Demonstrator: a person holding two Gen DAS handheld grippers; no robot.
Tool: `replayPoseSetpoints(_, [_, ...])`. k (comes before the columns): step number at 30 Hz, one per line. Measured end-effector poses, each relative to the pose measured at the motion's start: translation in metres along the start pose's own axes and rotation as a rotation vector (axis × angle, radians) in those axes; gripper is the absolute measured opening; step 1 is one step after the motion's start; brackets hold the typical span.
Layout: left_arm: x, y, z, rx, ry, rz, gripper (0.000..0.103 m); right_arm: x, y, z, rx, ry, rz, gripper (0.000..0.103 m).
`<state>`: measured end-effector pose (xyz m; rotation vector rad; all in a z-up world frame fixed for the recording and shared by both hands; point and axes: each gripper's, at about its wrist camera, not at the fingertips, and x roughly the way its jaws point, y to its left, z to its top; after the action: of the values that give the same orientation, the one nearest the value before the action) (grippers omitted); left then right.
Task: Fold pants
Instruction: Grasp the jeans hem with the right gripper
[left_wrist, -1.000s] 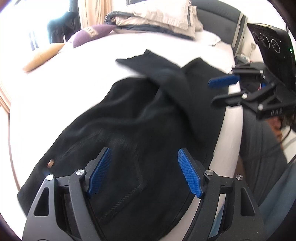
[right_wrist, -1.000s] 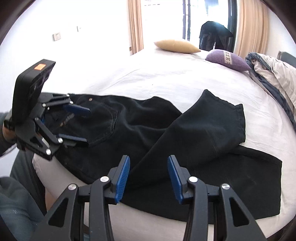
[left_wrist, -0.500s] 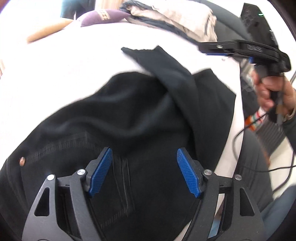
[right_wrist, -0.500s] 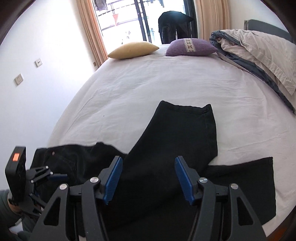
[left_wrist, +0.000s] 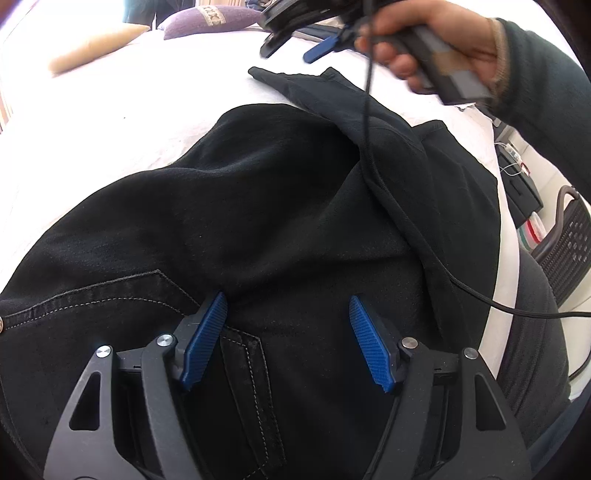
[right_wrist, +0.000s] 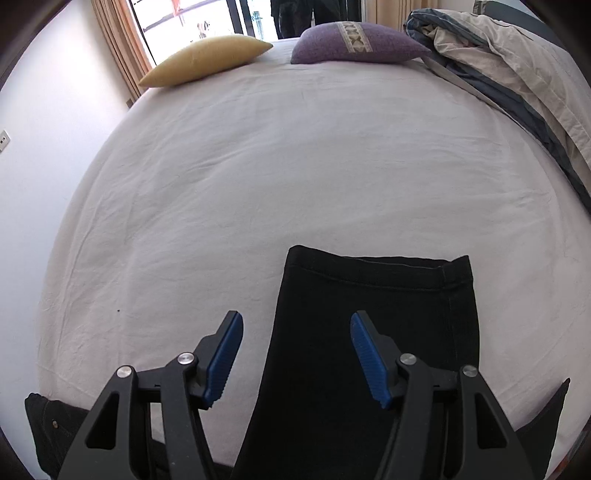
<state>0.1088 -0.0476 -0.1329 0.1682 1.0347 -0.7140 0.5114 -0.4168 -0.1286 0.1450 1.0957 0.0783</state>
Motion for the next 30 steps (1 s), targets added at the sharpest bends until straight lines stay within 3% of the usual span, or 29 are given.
replayPoseSetpoints(5, [0.007,-0.004,-0.003,-0.007,-0.013,-0.006,0.066,0.029,0.009,0.005,-0.025,0.047,-0.102,0.064])
replayPoseSetpoints(10, [0.01,-0.004,-0.002,-0.013,-0.023,-0.008,0.066,0.05,0.022,0.0,-0.11,0.1,-0.262,0.064])
replayPoseSetpoints(13, [0.006,-0.002,-0.004,-0.014,-0.028,-0.007,0.066,0.052,0.031,-0.002,-0.171,0.087,-0.339,0.063])
replayPoseSetpoints(14, [0.006,-0.001,-0.004,-0.014,-0.029,-0.007,0.066,0.052,0.035,-0.002,-0.196,0.084,-0.366,0.06])
replayPoseSetpoints(16, [0.005,-0.001,-0.004,-0.017,-0.031,-0.007,0.066,0.054,0.042,-0.002,-0.243,0.089,-0.412,0.04])
replayPoseSetpoints(17, [0.005,-0.002,-0.004,-0.018,-0.032,-0.007,0.066,0.057,0.045,-0.001,-0.257,0.1,-0.418,0.028])
replayPoseSetpoints(19, [0.004,-0.002,-0.005,-0.019,-0.033,-0.006,0.066,0.06,0.047,-0.001,-0.27,0.113,-0.421,0.023])
replayPoseSetpoints(21, [0.004,-0.003,-0.006,-0.018,-0.035,-0.004,0.066,0.06,0.047,-0.001,-0.261,0.118,-0.405,0.009])
replayPoseSetpoints(26, [0.004,-0.003,-0.006,-0.018,-0.035,-0.004,0.066,0.042,0.028,0.001,-0.156,0.088,-0.303,0.004])
replayPoseSetpoints(30, [0.003,-0.004,-0.007,-0.017,-0.035,-0.002,0.066,0.004,-0.005,0.004,-0.046,0.001,-0.226,0.004])
